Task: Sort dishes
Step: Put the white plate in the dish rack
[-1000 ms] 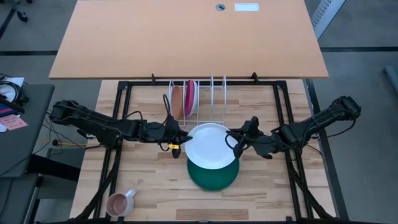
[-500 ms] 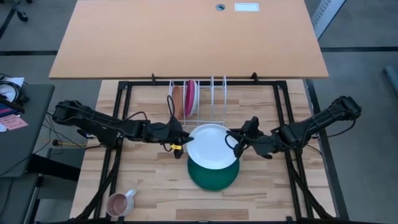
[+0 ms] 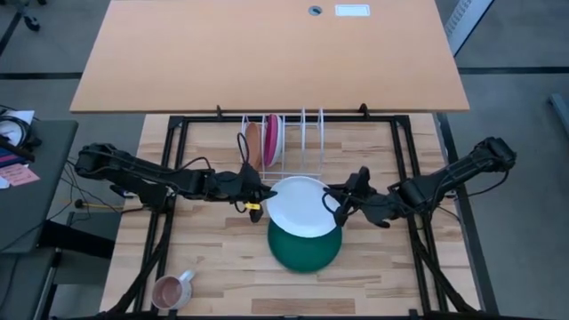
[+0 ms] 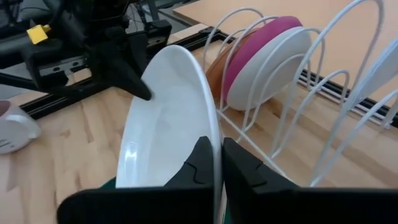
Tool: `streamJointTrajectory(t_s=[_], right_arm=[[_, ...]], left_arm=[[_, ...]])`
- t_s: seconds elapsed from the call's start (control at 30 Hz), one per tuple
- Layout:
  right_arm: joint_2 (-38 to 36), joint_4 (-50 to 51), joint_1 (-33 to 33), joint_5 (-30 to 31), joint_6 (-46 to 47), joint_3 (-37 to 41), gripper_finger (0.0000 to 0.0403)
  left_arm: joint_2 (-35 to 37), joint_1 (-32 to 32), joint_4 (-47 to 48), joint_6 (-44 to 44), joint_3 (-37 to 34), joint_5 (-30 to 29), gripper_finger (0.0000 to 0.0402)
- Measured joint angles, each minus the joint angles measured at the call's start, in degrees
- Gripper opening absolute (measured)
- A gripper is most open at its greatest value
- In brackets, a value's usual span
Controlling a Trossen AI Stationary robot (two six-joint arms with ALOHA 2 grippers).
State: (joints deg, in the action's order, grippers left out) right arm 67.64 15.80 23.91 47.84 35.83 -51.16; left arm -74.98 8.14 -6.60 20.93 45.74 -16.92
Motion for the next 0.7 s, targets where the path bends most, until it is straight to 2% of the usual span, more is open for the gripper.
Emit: streamJointTrajectory(t_s=[0.27,0.43,0.7], right_arm=[[-0.52,-0.35,2.15,-1.14,0.01,-0.11,0.009],[-3.46,-0.16,3.96,1.08,-0.13,-0.17,0.0131],[-6.52,0.03,7.51,2.75,-0.32,-0.15,0.0165]], left_arm=[[0.33,0.04,-0.12,-4.18,0.0,-0.14,0.0003],[1.48,0.02,0.45,-6.36,-0.11,1.95,0.0001],[3.37,0.09,-0.09,-5.28,-0.13,2.47,0.0]])
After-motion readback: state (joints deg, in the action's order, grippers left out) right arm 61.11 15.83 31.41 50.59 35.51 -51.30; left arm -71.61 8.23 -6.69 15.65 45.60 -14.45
